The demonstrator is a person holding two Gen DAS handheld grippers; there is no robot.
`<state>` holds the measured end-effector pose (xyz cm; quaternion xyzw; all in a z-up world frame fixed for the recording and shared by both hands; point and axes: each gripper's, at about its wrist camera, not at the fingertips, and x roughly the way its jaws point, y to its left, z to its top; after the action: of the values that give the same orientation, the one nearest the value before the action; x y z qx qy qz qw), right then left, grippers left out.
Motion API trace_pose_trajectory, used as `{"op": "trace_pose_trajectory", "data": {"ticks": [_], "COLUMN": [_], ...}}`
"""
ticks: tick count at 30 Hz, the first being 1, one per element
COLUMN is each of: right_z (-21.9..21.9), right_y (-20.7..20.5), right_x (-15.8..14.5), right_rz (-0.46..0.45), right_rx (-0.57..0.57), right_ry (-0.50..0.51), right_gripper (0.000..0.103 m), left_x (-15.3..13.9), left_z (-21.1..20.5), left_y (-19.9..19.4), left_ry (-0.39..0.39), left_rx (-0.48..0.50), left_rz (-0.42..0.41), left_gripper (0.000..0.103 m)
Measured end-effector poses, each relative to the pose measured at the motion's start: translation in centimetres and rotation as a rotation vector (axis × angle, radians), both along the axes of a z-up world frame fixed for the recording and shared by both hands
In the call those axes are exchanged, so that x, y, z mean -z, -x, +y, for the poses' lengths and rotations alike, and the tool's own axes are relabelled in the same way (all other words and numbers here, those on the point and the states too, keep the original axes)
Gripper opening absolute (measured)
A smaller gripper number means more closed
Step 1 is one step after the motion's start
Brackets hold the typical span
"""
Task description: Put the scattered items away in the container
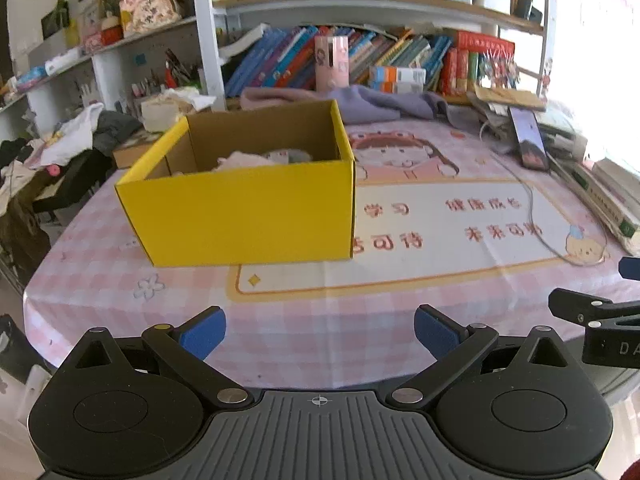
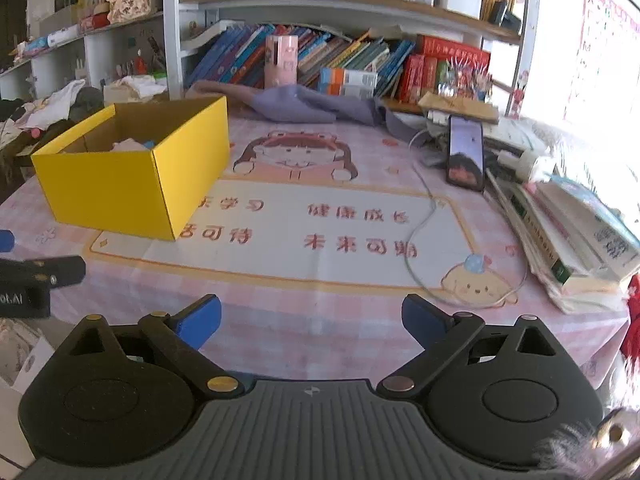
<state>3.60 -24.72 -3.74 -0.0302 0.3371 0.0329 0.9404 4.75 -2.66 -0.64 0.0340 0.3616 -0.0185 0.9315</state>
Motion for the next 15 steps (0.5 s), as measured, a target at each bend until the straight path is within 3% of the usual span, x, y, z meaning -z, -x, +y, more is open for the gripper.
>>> {"op": "trace_pose_trajectory", "data": {"ticks": [15], "right_z": [0.28], "right_y": [-0.46], "right_x": [0.45], "right_rz": [0.051], "right_rx": [-0.016], "right_ry": [-0.019], "right_gripper": [0.1], "left_x": [0.9], "left_z": [0.28], "left_y": [-0.42], "left_ry": [0.025], "left_rx": [-0.009], "left_rz": [0.068], "left_gripper": [0.102]}}
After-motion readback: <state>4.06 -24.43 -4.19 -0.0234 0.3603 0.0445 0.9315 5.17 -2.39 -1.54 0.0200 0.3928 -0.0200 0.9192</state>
